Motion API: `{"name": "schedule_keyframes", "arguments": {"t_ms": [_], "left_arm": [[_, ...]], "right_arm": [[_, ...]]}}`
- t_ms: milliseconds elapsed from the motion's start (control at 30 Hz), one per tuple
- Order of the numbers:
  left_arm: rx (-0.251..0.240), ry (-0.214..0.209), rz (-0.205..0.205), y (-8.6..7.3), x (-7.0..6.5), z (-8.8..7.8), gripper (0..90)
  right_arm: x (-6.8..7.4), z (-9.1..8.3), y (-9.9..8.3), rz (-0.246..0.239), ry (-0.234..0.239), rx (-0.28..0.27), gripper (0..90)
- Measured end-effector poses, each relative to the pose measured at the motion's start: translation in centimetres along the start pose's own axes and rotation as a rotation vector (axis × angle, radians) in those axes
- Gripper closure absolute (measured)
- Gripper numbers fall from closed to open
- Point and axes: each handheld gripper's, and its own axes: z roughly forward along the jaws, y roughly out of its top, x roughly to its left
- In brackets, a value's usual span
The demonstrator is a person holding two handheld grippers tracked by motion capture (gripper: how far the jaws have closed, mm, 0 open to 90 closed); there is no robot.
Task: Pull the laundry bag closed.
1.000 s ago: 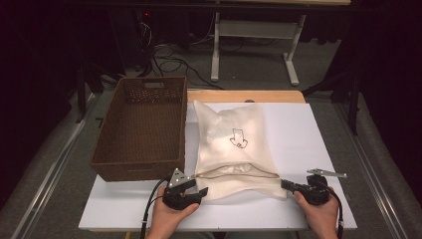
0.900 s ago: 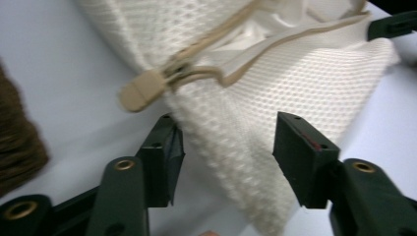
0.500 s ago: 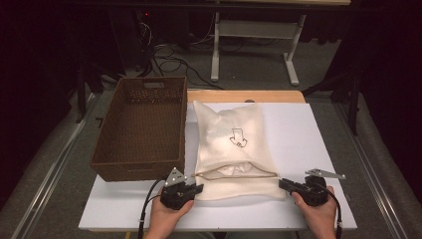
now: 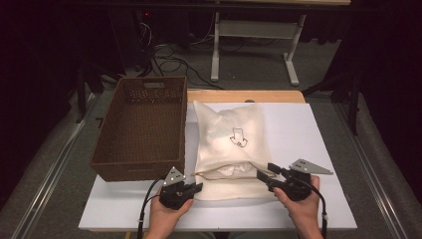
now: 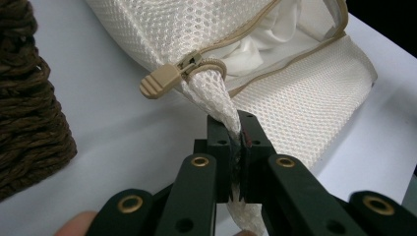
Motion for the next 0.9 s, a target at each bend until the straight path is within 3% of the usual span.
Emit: {"name": "schedule_keyframes", "arguments": {"t_ms": [133, 167, 233, 333, 533, 767, 900], "left_arm": [[-0.006, 0.005, -0.008, 0.0, 0.0, -0.1, 86.0], [-0.01, 0.005, -0.007, 0.1, 0.0, -0.2, 86.0], [-0.011, 0.008, -0.004, 0.1, 0.0, -0.1, 86.0], [-0.009, 0.012, 0.004, 0.1, -0.1, -0.1, 86.0], [-0.019, -0.006, -0.011, 0.0, -0.2, -0.2, 86.2], [-0.021, -0.001, 0.001, 0.0, -0.5, -0.2, 86.3], [-0.023, -0.005, 0.003, 0.0, -0.5, -0.2, 86.3]], "right_arm": [[2.4, 2.4, 1.0, -0.047, 0.052, 0.016, 45.5], [3.0, 3.1, 1.2, -0.066, 0.067, 0.025, 49.9], [4.5, 4.6, 1.7, -0.094, 0.143, 0.053, 57.8], [6.1, 6.0, 2.2, -0.134, 0.19, 0.088, 63.9], [8.4, 8.3, 3.0, -0.167, 0.209, 0.137, 77.2], [10.5, 10.3, 4.1, -0.264, 0.179, 0.173, 74.7], [11.1, 11.3, 4.6, -0.289, 0.183, 0.2, 75.4]]}}
